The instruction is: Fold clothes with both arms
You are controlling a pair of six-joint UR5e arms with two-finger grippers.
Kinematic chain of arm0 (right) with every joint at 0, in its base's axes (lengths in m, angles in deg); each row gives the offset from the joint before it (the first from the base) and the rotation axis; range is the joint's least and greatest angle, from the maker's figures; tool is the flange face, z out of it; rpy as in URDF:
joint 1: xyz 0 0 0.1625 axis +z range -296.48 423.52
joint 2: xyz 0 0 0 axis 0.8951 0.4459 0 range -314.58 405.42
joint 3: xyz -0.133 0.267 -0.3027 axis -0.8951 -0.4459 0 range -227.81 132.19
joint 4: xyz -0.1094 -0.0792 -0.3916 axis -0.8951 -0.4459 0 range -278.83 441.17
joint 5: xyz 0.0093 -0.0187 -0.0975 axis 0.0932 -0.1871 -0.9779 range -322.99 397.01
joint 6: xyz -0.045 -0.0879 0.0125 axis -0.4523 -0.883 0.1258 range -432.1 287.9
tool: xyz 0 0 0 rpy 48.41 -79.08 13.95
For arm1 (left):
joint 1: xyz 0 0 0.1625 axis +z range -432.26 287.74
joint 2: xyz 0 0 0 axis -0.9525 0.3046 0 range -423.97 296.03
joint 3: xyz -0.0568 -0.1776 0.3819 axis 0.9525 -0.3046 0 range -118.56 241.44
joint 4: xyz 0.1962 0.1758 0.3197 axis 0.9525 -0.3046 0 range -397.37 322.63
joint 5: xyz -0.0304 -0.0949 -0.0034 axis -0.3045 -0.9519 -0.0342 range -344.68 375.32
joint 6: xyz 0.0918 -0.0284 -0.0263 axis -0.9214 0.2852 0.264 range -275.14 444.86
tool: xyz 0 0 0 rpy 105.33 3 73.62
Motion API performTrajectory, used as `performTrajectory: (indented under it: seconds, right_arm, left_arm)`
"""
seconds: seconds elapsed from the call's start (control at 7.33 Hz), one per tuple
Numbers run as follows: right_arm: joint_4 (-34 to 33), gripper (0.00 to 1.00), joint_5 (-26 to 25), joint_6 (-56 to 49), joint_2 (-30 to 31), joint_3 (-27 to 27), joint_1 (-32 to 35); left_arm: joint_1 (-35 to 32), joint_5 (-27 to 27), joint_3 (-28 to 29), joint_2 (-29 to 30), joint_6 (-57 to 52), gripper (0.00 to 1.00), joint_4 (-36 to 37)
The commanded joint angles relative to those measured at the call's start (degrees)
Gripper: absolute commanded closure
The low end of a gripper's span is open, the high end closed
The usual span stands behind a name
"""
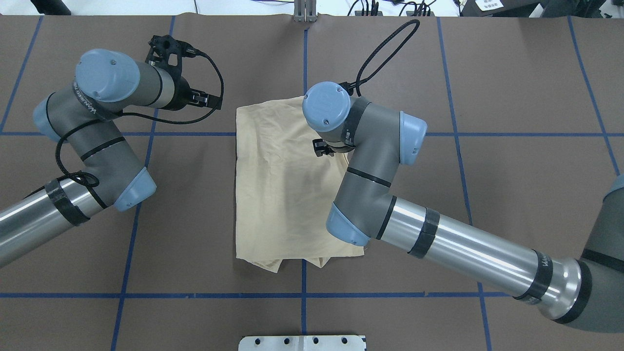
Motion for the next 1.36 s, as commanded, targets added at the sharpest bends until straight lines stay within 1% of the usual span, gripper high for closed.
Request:
performTrajectory:
  seconds: [0.0, 0.14, 0.27, 0.41, 0.55, 0.68, 0.82, 0.95, 1.09, 1.23]
  right_arm:
    - [0.02, 0.0, -0.18, -0.69, -1.84, -4.77, 0.75]
    - [-0.07, 0.0, -0.19, -1.13, -1.84, -6.17, 1.54]
    - [-0.95, 0.0, -0.19, -2.7, -1.23, -6.36, 2.42]
    - [-4.87, 0.0, -0.19, -5.76, -1.23, -6.36, 3.21]
    - [-7.95, 0.0, 0.08, -8.14, -1.23, -5.84, 4.52]
    - [-9.29, 0.0, 0.51, -10.51, -0.88, -3.66, 6.28]
    - [-9.65, 0.0, 2.69, -11.23, -0.09, 0.45, 7.86]
    - [-8.44, 0.0, 3.85, -10.72, 2.35, 5.19, 7.96]
    - [-4.07, 0.0, 3.94, -9.5, 7.86, 12.98, 8.14]
    - [-2.29, 0.01, 3.95, -5.83, 13.66, 21.76, 7.53]
  left_arm:
    - [0.09, -0.01, -1.04, -0.93, 0.0, 0.0, 0.05]
    - [0.09, -0.01, -1.31, -1.02, 0.0, 0.0, 0.05]
    - [0.18, -0.01, -1.4, -0.94, 0.0, 0.0, 0.05]
    - [0.18, -0.01, -1.4, -0.94, 0.0, 0.0, 0.05]
    - [0.18, -0.01, -1.4, -0.94, 0.0, 0.0, 0.05]
    - [0.18, -0.01, -1.48, -0.94, 0.0, 0.0, 0.05]
    - [0.09, -0.09, -1.48, -0.94, 0.0, 0.0, 0.05]
    - [0.35, -0.09, -1.57, -0.94, 0.0, 0.0, 0.05]
    - [1.75, -0.01, -2.01, -1.11, 2.26, 0.0, 0.05]
    - [3.93, -0.01, -4.19, -1.2, 6.2, 0.0, 0.48]
